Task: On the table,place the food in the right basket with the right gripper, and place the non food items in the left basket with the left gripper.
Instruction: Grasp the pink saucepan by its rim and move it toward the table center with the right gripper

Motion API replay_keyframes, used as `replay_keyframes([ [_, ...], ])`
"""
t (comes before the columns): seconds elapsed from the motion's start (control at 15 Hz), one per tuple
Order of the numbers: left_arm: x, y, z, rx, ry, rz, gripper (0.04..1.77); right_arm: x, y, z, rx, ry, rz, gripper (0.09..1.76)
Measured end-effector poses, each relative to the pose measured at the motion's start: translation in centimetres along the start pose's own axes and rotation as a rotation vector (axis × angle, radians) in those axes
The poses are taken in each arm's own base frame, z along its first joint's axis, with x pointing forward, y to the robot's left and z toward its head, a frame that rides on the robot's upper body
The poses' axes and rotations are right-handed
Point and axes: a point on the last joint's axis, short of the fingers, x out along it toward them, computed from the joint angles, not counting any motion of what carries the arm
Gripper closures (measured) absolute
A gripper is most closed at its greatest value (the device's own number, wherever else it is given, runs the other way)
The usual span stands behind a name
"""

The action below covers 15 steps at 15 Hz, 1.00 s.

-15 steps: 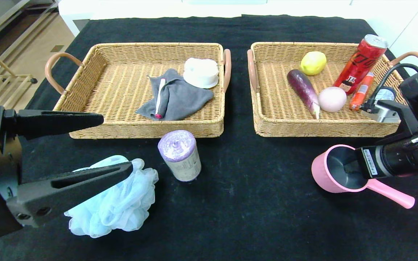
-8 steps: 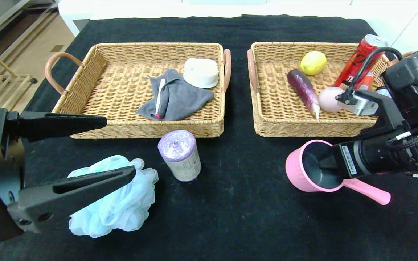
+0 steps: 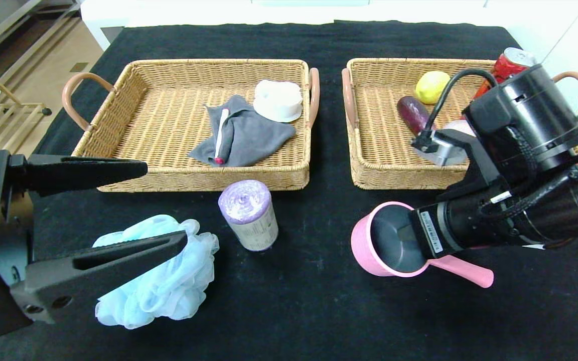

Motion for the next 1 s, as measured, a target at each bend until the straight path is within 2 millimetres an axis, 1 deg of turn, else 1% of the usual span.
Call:
replay_keyframes([
  [0.2, 0.0, 0.0, 0.0, 0.000, 0.000, 0.000, 0.09, 1.1, 2.1, -0.1, -0.036, 0.021, 0.026, 1.66],
  [0.47, 0.0, 0.0, 0.0, 0.000, 0.000, 0.000, 0.09, 2.4, 3.8, -0.3, -0.070, 0.048, 0.051, 1.66],
  [0.8, 0.0, 0.0, 0.0, 0.000, 0.000, -0.002, 0.09, 4.0, 5.0, -0.7, -0.100, 0.072, 0.024, 1.66],
  [1.0, 0.0, -0.1, -0.1, 0.001, 0.000, -0.007, 0.09, 4.4, 5.5, -1.0, -0.109, 0.084, 0.026, 1.66],
])
